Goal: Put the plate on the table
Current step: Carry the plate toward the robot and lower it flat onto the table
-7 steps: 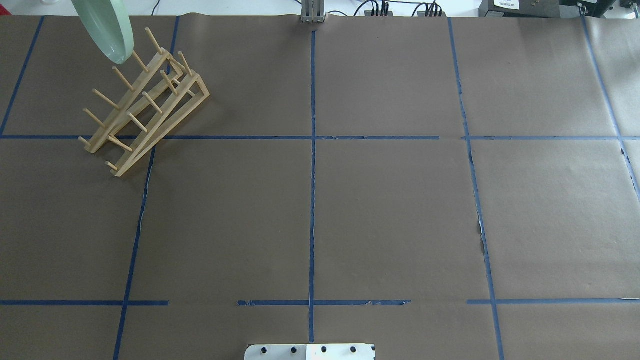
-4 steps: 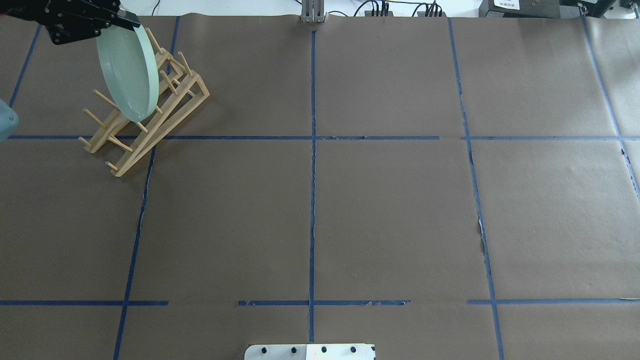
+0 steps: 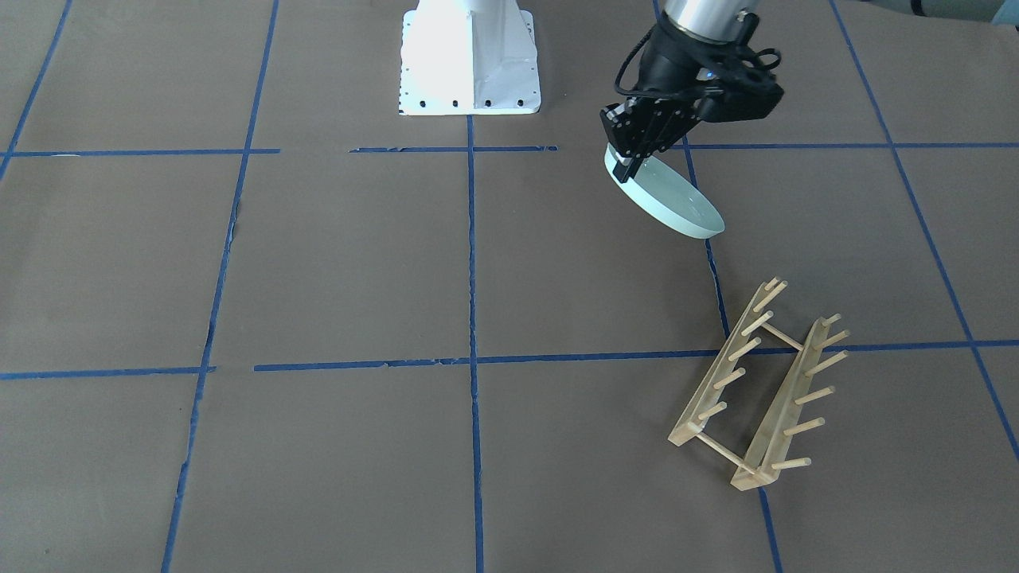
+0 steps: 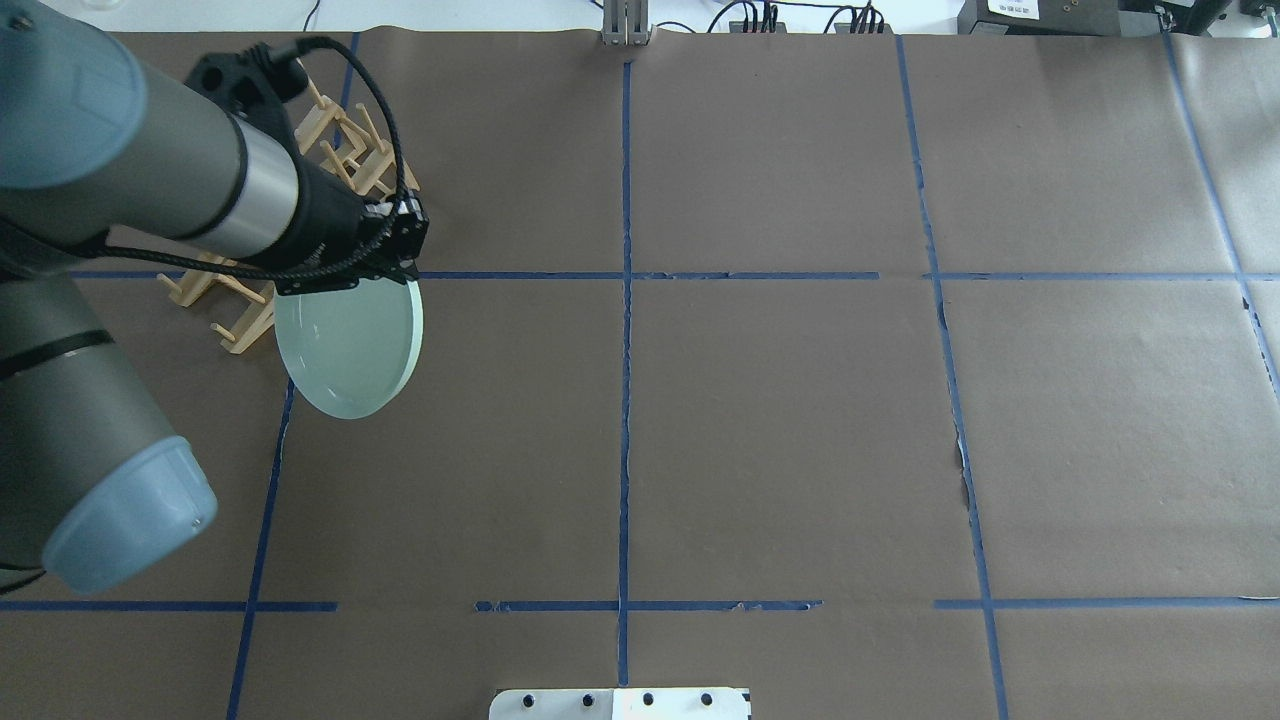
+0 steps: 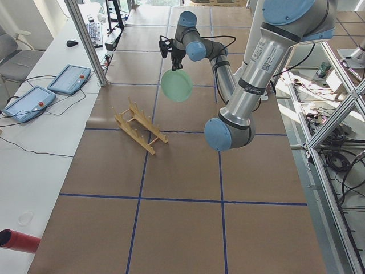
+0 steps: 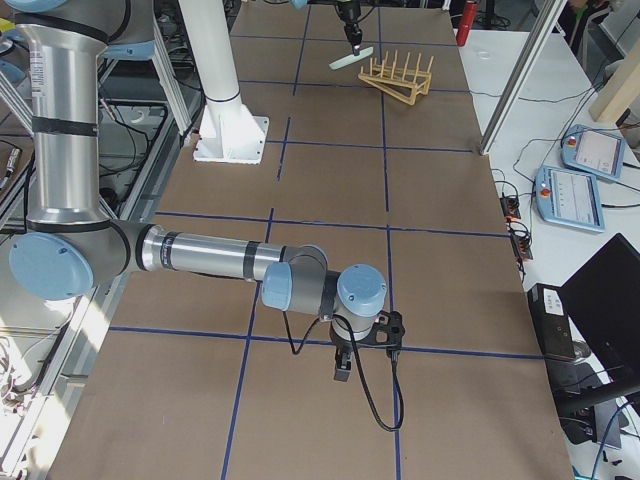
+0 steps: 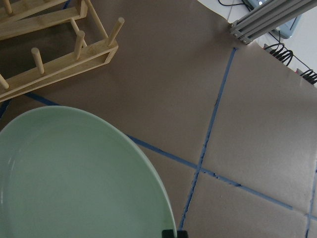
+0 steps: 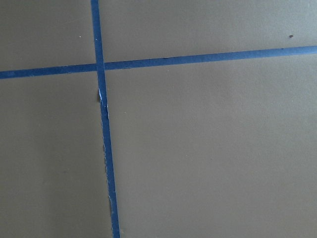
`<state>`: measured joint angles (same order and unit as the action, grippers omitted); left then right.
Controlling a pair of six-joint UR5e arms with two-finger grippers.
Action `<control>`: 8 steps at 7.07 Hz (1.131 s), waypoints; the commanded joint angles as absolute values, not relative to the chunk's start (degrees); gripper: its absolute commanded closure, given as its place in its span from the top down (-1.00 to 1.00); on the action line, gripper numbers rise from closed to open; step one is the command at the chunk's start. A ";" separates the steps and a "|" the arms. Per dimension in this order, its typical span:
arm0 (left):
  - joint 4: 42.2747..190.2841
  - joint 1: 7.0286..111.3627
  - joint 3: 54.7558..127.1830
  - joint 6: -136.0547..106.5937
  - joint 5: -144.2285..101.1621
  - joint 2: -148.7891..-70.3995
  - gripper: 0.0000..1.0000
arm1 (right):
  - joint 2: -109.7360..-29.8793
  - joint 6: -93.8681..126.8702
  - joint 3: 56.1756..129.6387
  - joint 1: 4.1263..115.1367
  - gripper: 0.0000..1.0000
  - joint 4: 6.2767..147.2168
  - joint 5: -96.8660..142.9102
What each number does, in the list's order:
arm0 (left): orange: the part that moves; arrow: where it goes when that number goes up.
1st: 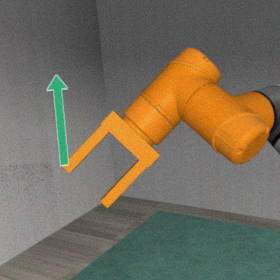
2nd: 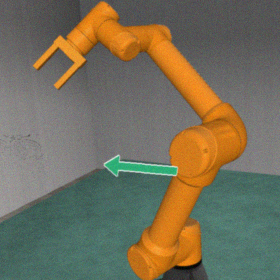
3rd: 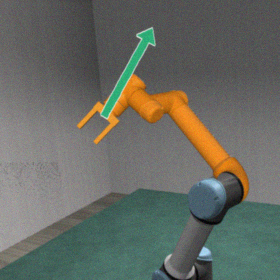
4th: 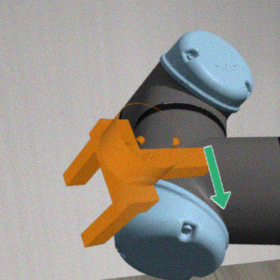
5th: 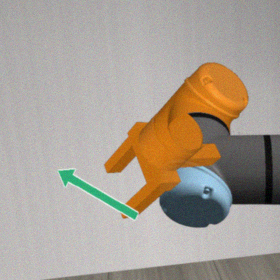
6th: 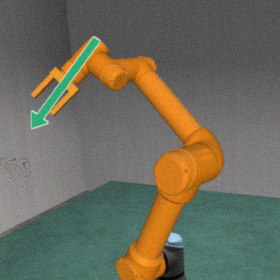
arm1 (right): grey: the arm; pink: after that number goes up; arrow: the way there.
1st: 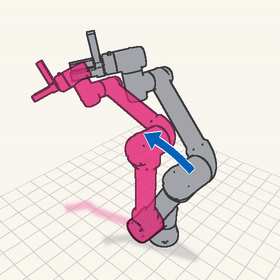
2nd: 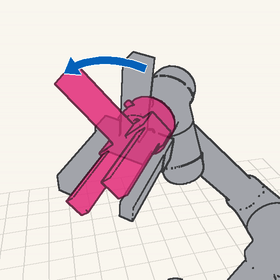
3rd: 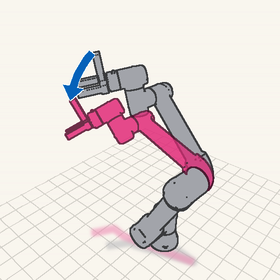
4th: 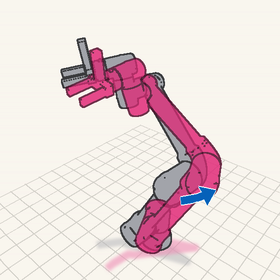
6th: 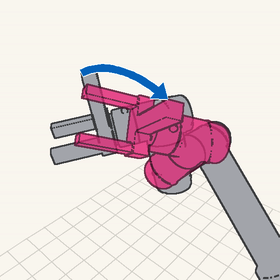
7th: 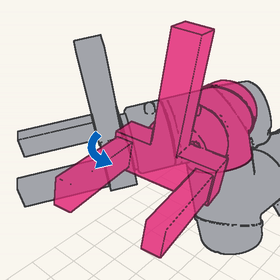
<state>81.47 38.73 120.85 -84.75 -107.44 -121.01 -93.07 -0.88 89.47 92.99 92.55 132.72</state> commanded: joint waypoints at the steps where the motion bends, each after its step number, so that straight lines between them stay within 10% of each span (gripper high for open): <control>1: 75.94 25.98 116.21 -79.83 -96.46 -123.22 -1.00 | -93.08 -0.88 89.47 92.99 1.00 92.55 132.71; 6: 74.36 16.61 108.73 -71.89 -87.19 -123.83 -1.00 | -93.08 -0.88 89.47 92.99 1.00 92.55 132.71; 7: 74.36 16.61 108.11 -71.89 -87.27 -124.45 0.98 | -93.08 -0.88 89.47 92.99 1.00 92.55 132.71; 8: 74.53 16.61 107.84 -71.89 -87.28 -125.06 1.00 | -93.08 -0.88 89.47 92.99 1.00 92.55 132.71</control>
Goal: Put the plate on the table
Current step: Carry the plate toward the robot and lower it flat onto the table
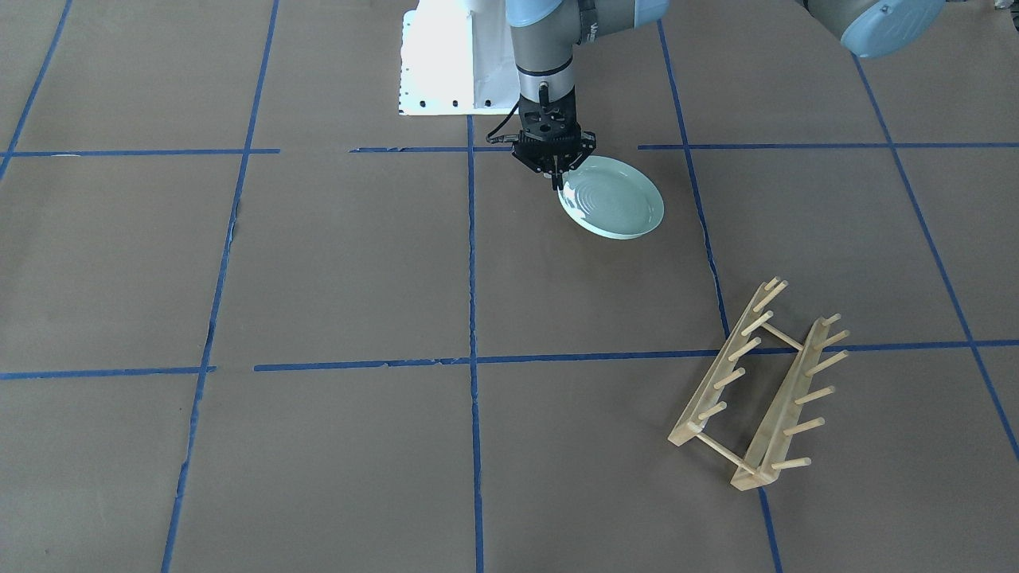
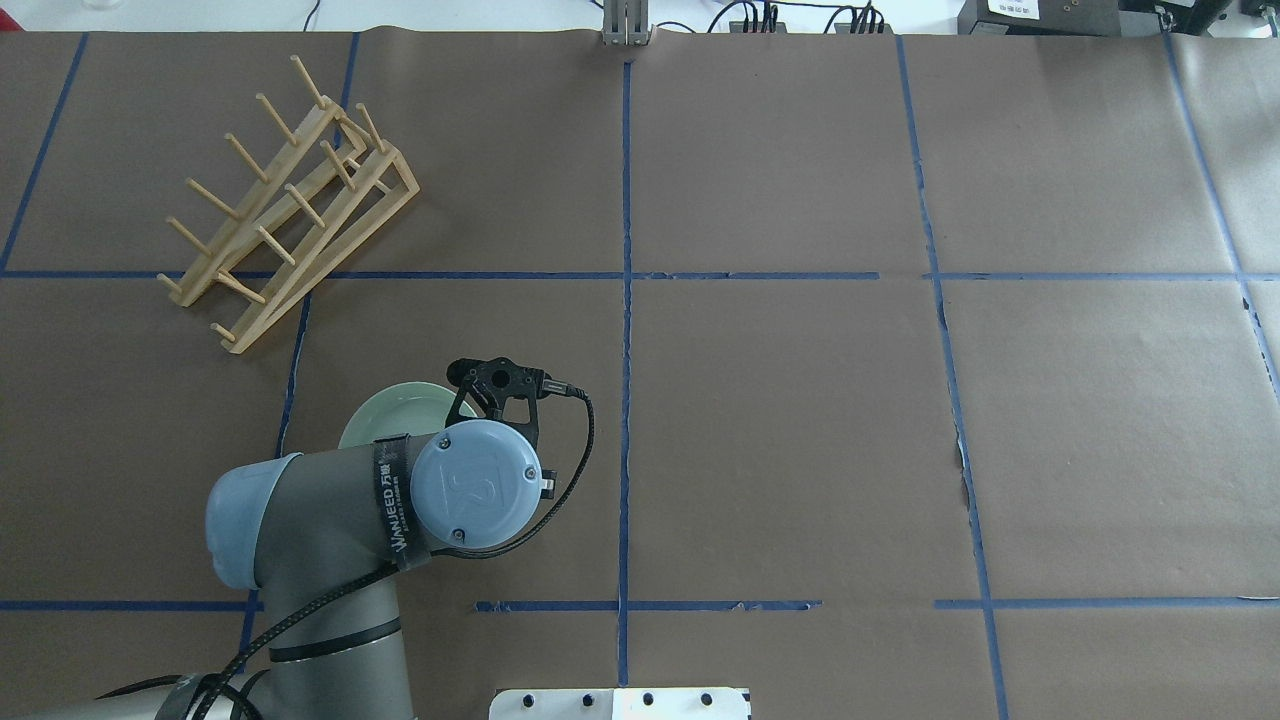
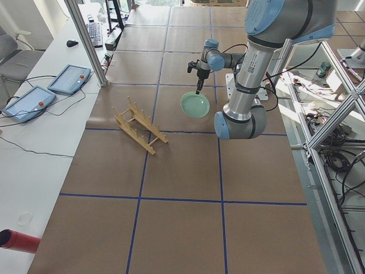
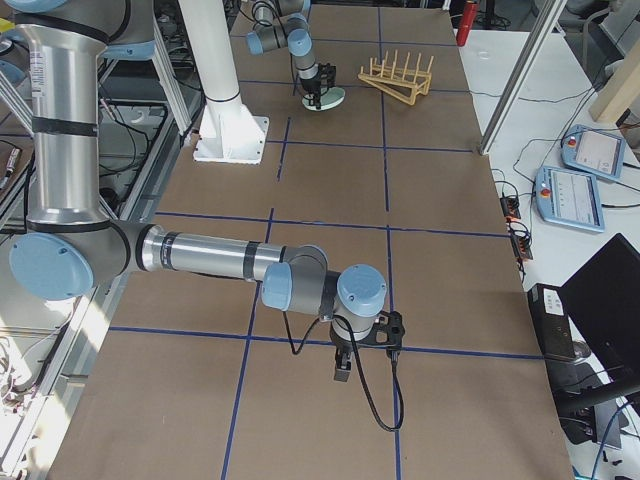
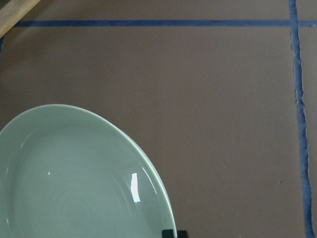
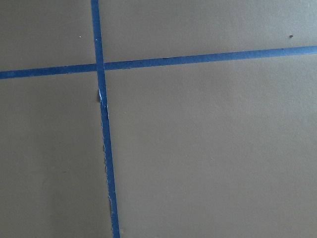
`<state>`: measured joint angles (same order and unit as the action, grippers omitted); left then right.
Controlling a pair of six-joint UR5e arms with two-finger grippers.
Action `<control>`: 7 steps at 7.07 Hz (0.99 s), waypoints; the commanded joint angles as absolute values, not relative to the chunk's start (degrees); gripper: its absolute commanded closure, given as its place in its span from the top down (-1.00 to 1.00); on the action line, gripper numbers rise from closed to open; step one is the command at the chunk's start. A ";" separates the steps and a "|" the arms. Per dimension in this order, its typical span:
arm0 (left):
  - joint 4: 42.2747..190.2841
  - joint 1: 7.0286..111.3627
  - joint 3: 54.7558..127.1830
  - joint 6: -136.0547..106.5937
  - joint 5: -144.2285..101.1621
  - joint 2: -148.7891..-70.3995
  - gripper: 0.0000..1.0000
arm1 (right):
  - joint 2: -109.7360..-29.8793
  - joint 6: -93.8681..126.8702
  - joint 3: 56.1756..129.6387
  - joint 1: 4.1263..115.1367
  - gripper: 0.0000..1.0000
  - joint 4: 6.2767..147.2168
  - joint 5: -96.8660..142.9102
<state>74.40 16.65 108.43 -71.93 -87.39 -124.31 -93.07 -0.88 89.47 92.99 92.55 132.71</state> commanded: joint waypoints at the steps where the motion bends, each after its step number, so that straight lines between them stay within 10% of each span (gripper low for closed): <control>1: 74.79 16.79 108.28 -71.89 -87.62 -125.16 1.00 | -93.08 -0.88 89.47 92.99 1.00 92.55 132.71; 7: 74.44 40.00 117.59 -56.71 -101.36 -124.99 1.00 | -93.08 -0.88 89.47 92.99 1.00 92.55 132.71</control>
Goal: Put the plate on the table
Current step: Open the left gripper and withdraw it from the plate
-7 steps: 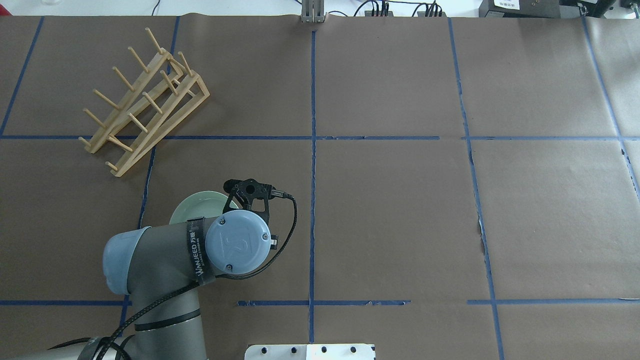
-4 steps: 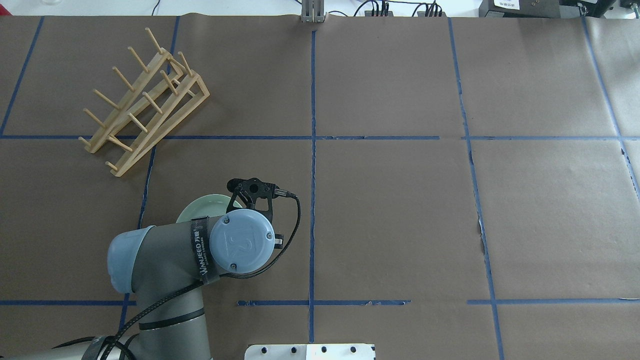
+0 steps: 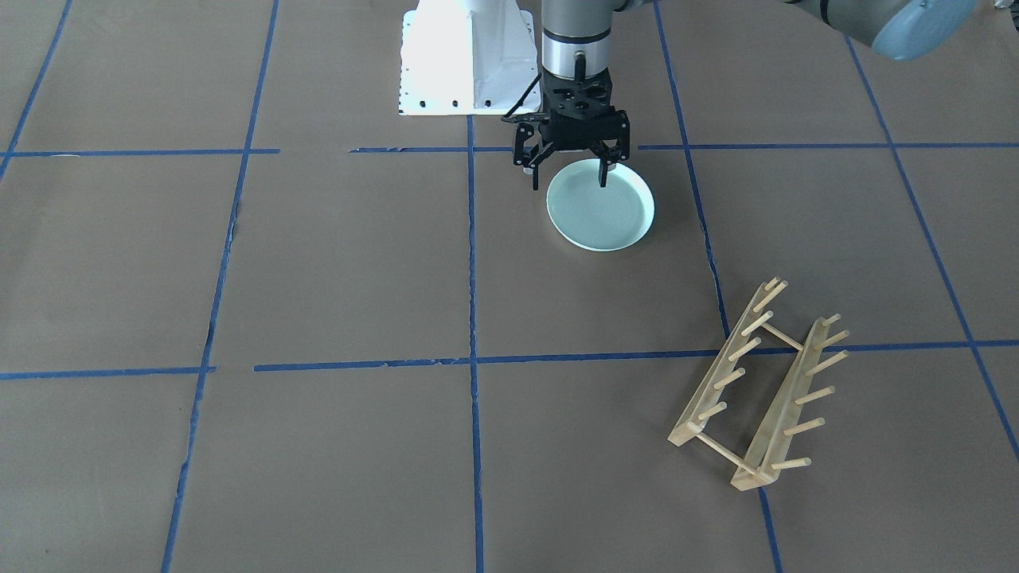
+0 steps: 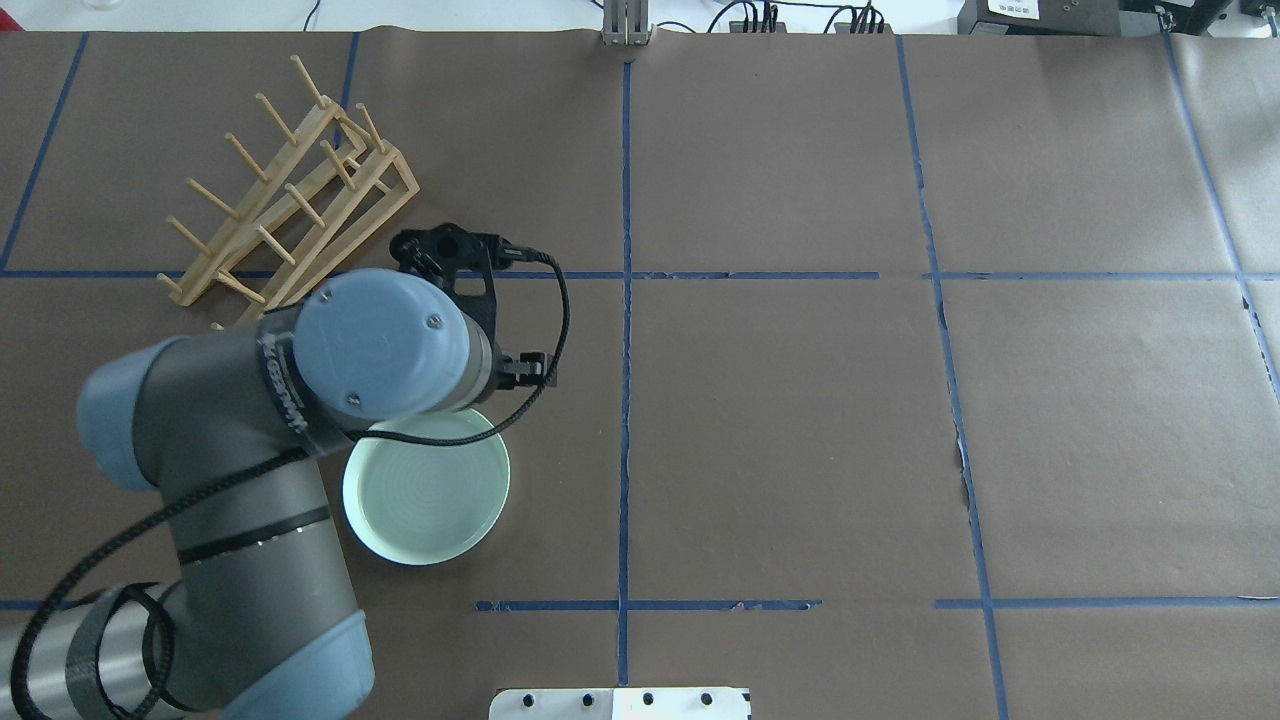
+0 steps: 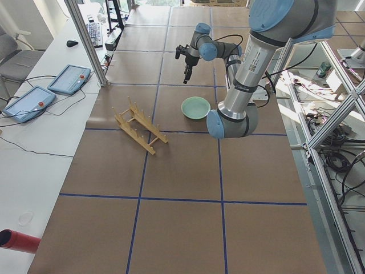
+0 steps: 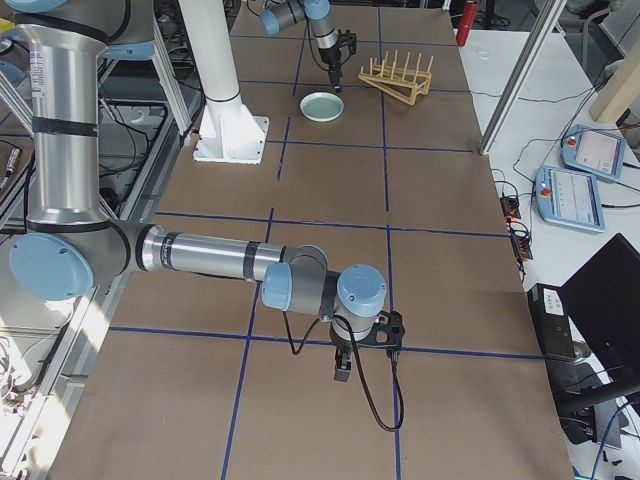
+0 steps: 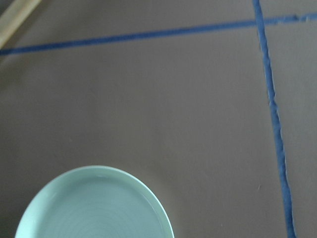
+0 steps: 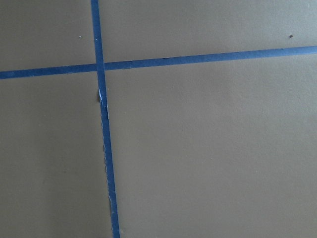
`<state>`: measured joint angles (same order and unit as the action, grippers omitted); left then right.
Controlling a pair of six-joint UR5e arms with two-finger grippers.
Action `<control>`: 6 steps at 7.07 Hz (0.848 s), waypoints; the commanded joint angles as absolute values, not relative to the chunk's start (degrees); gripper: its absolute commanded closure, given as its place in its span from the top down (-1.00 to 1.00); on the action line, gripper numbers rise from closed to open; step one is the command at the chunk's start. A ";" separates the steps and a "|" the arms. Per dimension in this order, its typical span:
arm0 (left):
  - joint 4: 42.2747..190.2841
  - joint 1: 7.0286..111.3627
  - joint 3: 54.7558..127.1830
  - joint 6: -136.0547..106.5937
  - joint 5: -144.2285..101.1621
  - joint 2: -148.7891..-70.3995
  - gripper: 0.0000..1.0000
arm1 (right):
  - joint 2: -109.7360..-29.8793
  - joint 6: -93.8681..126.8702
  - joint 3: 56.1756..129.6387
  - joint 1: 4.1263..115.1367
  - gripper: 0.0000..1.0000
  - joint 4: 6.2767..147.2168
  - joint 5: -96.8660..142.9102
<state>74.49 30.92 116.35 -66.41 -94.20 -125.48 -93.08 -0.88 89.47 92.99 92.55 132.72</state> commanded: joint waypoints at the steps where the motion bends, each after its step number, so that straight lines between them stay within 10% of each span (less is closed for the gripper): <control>1: 74.79 47.65 117.51 -48.60 -107.17 -123.33 1.00 | -93.08 -0.88 89.47 92.99 1.00 92.55 132.71; 6: 75.05 80.73 109.88 -3.66 -129.93 -103.68 1.00 | -93.08 -0.88 89.38 92.99 1.00 92.55 132.71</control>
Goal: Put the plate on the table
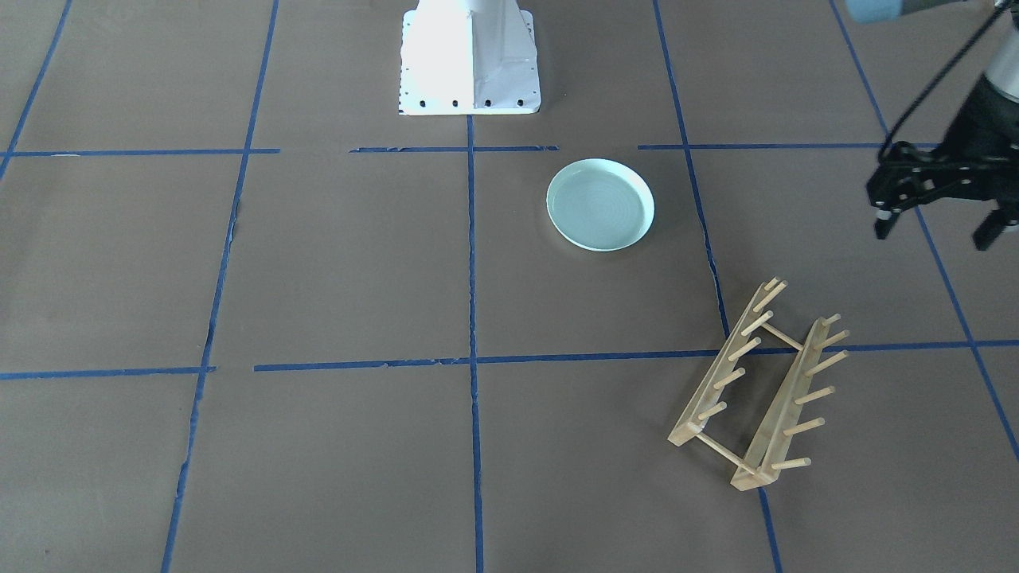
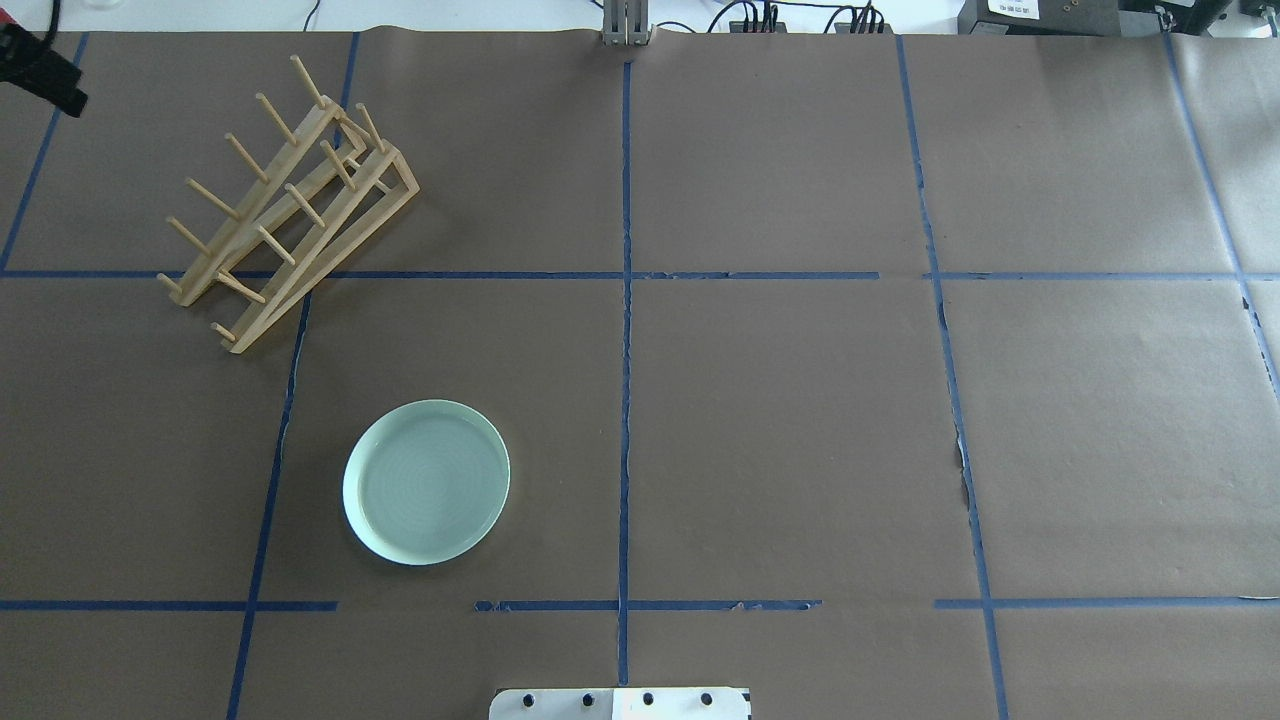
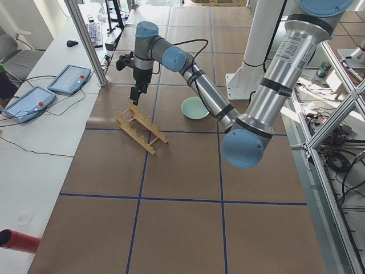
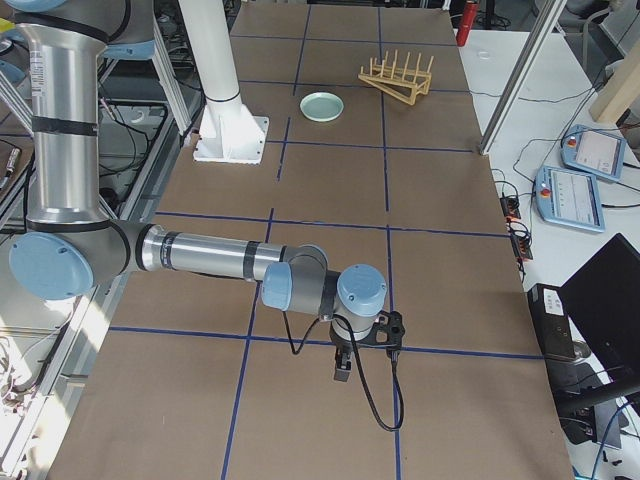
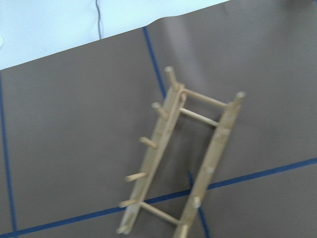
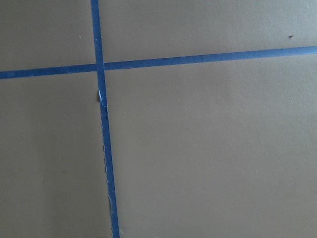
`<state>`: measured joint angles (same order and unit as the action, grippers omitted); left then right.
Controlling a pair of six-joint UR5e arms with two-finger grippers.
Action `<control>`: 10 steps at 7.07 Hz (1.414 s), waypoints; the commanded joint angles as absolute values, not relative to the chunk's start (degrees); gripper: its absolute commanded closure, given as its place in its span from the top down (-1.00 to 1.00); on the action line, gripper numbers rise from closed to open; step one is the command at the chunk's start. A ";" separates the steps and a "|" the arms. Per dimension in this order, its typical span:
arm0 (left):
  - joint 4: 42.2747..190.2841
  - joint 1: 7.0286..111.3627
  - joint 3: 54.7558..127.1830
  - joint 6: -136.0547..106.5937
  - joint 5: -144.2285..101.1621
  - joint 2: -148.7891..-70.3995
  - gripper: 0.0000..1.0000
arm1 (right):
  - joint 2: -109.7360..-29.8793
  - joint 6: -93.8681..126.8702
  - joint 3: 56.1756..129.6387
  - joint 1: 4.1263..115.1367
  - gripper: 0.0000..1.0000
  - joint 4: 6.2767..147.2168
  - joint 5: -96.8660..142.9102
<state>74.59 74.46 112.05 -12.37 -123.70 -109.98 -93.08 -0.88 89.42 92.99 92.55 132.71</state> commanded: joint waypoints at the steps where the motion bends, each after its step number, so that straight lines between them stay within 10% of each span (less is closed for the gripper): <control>1: 75.58 85.38 108.21 2.23 -131.21 -98.23 1.00 | -93.08 -0.88 89.38 92.99 1.00 92.55 132.71; 10: 89.65 89.21 91.58 7.21 -134.03 -88.33 1.00 | -93.08 -0.88 89.47 92.99 1.00 92.55 132.71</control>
<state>89.63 89.20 91.71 7.23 -134.02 -88.25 -93.07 -0.88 89.41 92.99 92.55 132.71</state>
